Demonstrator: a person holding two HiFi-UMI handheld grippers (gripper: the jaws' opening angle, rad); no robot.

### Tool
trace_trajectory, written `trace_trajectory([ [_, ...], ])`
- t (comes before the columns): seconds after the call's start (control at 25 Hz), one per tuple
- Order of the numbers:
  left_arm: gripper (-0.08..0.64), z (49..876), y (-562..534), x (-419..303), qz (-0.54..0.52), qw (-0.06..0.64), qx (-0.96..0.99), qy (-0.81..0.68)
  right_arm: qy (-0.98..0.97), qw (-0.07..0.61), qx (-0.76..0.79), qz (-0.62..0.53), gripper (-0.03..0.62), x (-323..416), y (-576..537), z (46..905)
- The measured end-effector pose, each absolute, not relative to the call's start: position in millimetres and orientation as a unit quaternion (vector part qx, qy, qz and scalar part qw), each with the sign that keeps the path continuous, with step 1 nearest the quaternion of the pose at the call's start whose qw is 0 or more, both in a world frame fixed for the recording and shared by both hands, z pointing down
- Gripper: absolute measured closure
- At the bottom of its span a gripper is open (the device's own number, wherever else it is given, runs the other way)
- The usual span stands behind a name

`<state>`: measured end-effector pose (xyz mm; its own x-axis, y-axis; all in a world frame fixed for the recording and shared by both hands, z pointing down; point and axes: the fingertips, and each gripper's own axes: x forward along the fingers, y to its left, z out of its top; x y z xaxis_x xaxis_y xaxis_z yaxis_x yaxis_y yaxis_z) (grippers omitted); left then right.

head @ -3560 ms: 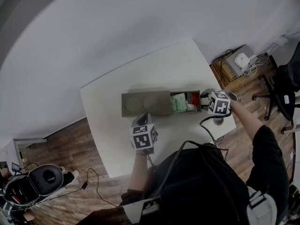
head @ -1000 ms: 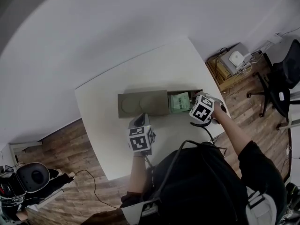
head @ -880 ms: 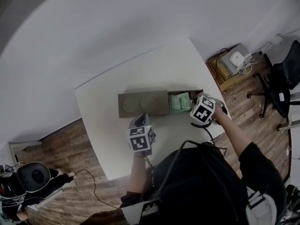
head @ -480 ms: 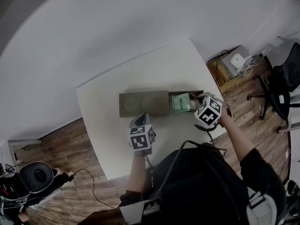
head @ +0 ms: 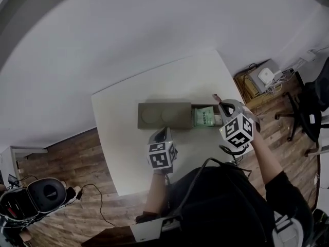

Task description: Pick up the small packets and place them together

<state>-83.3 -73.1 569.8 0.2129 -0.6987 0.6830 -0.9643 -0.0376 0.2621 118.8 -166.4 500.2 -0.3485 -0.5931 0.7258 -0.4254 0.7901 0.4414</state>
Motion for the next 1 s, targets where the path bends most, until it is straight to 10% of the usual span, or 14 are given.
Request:
trace_trajectory([
  [1.0, 0.563, 571.1, -30.7, -160.0, 0.142, 0.411, 0.617, -0.656, -0.872, 0.429, 0.057, -0.229, 0.589, -156.6, -163.9, 541.2],
])
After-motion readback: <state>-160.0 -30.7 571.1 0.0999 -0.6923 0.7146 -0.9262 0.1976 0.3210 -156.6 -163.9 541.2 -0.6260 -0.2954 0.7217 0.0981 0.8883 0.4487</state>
